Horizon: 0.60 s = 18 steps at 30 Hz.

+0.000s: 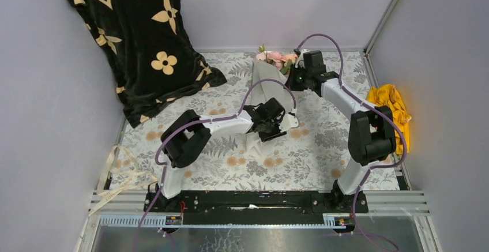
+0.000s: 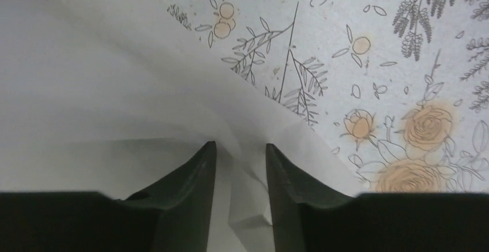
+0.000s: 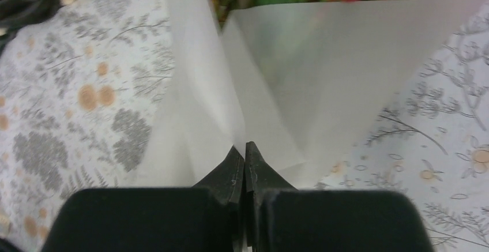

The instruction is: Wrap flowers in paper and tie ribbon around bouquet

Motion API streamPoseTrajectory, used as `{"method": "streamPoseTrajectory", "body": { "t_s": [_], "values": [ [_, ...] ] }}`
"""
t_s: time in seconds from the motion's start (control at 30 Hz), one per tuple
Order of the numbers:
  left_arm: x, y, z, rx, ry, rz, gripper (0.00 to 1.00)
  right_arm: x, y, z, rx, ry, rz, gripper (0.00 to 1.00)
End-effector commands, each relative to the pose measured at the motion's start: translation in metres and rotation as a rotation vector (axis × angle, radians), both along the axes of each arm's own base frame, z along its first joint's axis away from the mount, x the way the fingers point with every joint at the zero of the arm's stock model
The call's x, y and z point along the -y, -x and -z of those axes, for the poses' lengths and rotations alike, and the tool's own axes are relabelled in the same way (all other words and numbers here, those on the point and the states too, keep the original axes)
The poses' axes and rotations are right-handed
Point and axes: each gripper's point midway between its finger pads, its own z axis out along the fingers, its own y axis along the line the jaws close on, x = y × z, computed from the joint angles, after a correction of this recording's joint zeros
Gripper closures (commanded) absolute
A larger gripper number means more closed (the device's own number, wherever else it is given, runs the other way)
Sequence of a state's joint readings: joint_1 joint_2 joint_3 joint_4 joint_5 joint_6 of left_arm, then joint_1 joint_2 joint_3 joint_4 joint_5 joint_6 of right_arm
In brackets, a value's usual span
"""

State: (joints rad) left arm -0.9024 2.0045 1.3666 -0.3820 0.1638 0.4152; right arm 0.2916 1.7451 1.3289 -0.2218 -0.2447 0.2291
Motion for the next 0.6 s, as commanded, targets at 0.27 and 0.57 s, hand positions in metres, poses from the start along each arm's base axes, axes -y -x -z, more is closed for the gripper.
{"method": "streamPoseTrajectory", "body": {
  "t_s": [0.27,0.57],
  "values": [
    [-0.013,0.043,-0.095,-0.068,0.0,0.166,0.38,0.033,-0.032,0.061,-0.037,0.009,0.148,1.0],
    [-0.009,-0.012,-0.165,0.02,0.263,0.005,0.76,0.039,-0.032,0.083,-0.068,0.029,0.169,1.0]
  ]
}}
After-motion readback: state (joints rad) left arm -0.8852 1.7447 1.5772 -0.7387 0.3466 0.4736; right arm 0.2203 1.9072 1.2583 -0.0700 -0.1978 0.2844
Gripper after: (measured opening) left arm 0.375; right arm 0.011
